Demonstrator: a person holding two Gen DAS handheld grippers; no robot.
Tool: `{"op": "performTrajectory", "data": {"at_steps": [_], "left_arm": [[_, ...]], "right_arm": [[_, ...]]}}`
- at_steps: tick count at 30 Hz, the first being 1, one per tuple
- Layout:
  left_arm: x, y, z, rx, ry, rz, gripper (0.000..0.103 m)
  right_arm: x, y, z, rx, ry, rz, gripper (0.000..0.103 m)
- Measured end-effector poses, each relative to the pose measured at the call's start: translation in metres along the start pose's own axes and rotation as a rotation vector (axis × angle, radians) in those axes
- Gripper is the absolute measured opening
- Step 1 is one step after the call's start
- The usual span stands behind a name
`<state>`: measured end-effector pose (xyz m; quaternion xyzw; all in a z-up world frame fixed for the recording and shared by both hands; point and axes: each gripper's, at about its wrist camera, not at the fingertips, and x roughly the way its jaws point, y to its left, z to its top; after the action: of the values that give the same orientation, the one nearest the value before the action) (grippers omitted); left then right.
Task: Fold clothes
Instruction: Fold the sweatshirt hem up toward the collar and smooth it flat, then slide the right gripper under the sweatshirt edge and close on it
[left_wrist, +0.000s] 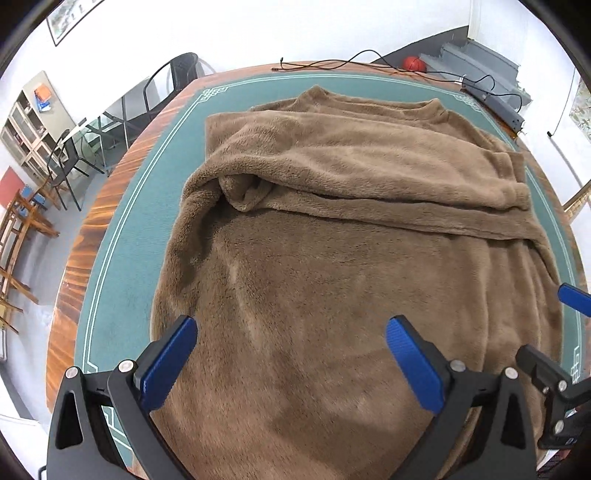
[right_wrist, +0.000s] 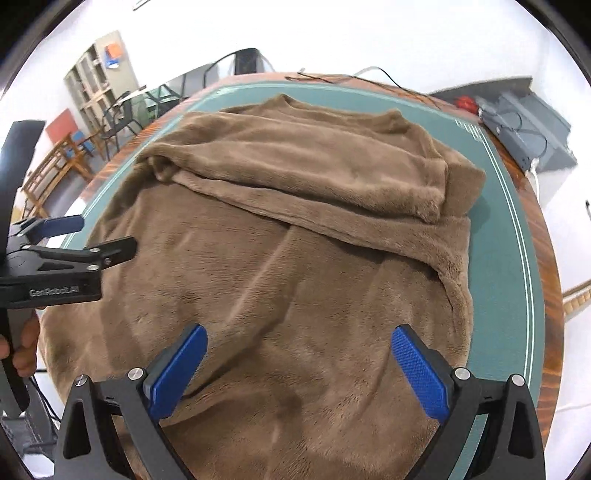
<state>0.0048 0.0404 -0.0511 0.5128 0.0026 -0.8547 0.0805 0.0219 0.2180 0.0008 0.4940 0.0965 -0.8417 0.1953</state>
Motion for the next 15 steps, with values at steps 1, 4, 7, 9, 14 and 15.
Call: {"op": "performTrajectory", "data": {"at_steps": [1, 4, 7, 9, 14, 15], "left_arm": [[-0.004, 0.001, 0.001, -0.008, -0.015, -0.013, 0.103], [-0.014, 0.003, 0.003, -0.033, -0.063, -0.046, 0.103], [-0.026, 0.006, 0.003, -0.058, -0.119, -0.055, 0.103], [-0.03, 0.007, 0.004, -0.068, -0.135, -0.053, 0.103], [-0.028, 0.013, -0.001, -0.078, -0.111, -0.034, 0.103], [-0.027, 0.014, -0.003, -0.081, -0.106, -0.029, 0.103]], "right_arm": [[-0.002, 0.002, 0.0, -0.014, -0.012, -0.001, 0.102], [-0.017, 0.006, -0.002, -0.034, -0.081, 0.013, 0.102], [-0.033, 0.009, -0.003, -0.043, -0.164, 0.012, 0.102], [-0.039, 0.011, -0.001, -0.053, -0.195, 0.004, 0.102], [-0.028, 0.006, -0.008, -0.05, -0.133, 0.003, 0.102], [-0.027, 0.004, -0.011, -0.046, -0.123, 0.003, 0.102]]}}
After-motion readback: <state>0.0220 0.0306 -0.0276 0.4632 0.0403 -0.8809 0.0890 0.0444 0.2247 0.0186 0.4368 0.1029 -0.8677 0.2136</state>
